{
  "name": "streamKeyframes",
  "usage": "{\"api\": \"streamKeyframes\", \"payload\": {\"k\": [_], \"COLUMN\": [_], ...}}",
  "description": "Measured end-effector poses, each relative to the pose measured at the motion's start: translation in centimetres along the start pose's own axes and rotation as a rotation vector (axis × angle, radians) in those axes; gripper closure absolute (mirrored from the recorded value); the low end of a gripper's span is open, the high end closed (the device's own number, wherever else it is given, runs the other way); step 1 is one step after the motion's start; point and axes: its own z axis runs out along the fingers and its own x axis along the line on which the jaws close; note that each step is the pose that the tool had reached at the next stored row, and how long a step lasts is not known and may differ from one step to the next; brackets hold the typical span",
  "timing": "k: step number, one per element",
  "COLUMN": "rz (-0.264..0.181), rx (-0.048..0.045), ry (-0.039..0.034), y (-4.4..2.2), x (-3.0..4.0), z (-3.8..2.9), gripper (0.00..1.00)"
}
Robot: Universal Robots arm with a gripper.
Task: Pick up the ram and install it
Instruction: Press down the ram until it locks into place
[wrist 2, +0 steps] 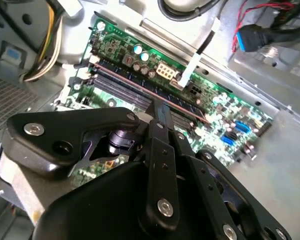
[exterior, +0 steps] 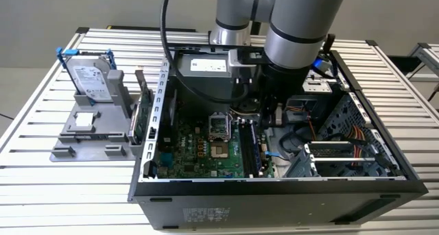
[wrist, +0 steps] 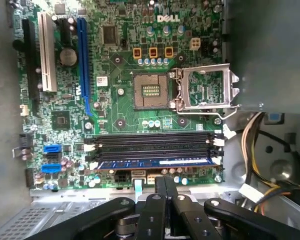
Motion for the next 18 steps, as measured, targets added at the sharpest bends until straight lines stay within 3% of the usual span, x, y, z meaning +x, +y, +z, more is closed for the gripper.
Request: {"api": "streamKeyframes", "payload": {"k": [18], "rz": [0.000], "rx": [0.0000], "ry": [-0.0001], "y": [-0.05], "x": [-0.03], "z": [-3.22], "gripper": [1.00]}}
